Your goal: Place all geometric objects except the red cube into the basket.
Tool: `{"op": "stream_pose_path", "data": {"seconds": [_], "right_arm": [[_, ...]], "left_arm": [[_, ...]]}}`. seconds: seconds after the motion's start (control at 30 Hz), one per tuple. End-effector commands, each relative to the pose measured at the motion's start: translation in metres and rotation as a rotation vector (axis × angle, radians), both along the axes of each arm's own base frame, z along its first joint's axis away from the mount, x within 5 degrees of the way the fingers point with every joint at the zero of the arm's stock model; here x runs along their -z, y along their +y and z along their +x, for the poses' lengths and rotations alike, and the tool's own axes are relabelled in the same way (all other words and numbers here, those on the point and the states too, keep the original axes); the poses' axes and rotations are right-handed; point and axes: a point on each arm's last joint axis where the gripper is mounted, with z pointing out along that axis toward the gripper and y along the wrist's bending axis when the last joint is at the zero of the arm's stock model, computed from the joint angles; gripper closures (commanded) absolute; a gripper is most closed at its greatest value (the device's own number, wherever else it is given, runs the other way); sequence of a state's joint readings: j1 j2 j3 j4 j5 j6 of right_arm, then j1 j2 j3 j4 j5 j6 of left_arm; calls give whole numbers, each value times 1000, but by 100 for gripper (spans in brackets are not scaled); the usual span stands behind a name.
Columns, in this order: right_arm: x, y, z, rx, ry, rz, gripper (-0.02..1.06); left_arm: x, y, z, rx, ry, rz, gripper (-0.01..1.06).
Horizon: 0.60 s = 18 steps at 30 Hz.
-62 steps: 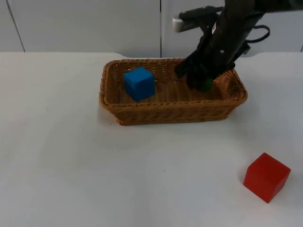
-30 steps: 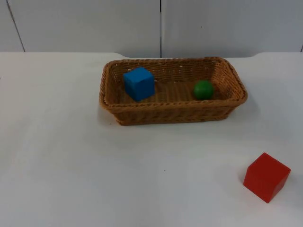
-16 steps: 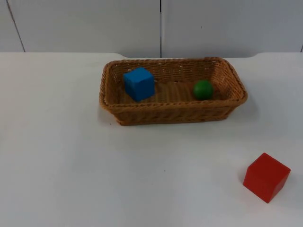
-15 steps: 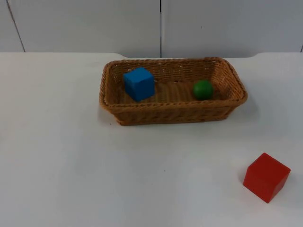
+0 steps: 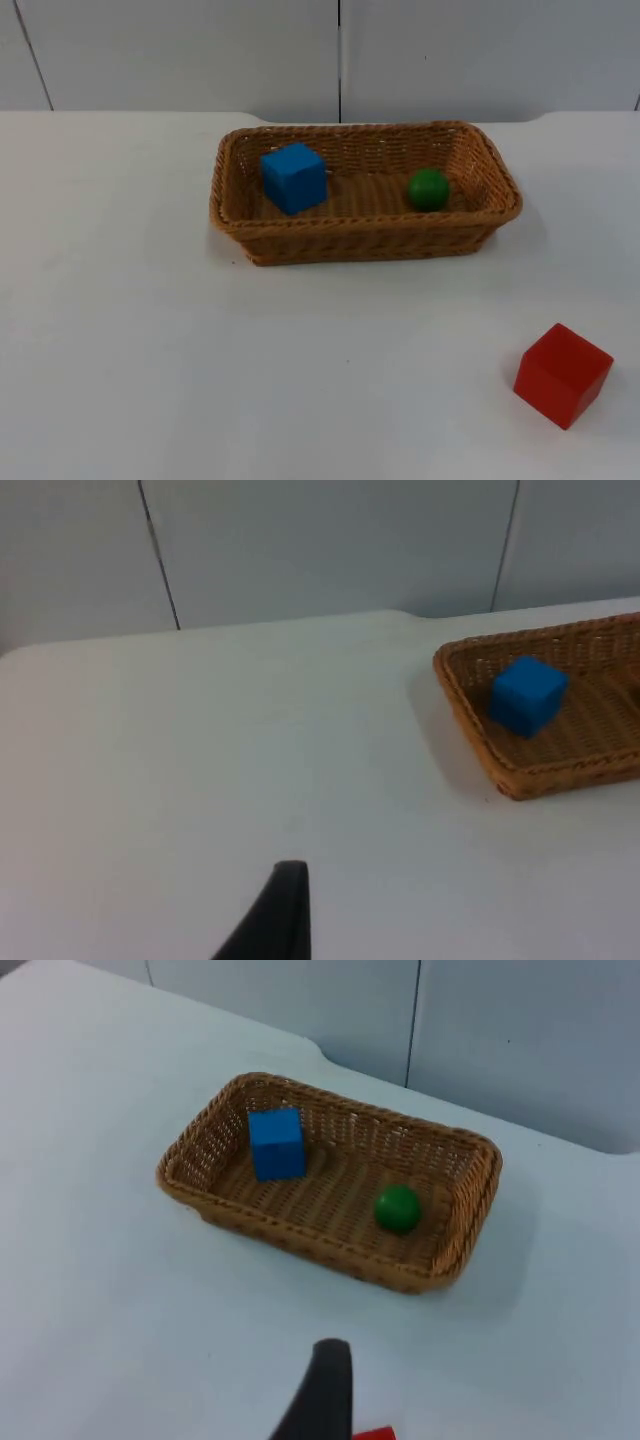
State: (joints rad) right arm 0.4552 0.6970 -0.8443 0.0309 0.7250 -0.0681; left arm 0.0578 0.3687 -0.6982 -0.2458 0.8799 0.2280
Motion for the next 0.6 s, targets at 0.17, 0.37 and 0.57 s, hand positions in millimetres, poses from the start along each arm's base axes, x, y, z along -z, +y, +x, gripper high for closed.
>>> {"op": "stream_pose_path", "data": {"seconds": [0.17, 0.37, 0.57], "right_arm": [[32, -25, -52, 18, -47, 60, 27], [54, -41, -83, 34, 7, 69, 27], [77, -52, -105, 36, 24, 51, 27]], "left_arm": [[31, -4, -31, 9, -52, -35, 0], [38, -6, -47, 18, -44, -36, 0], [45, -5, -57, 14, -24, -3, 0]]}}
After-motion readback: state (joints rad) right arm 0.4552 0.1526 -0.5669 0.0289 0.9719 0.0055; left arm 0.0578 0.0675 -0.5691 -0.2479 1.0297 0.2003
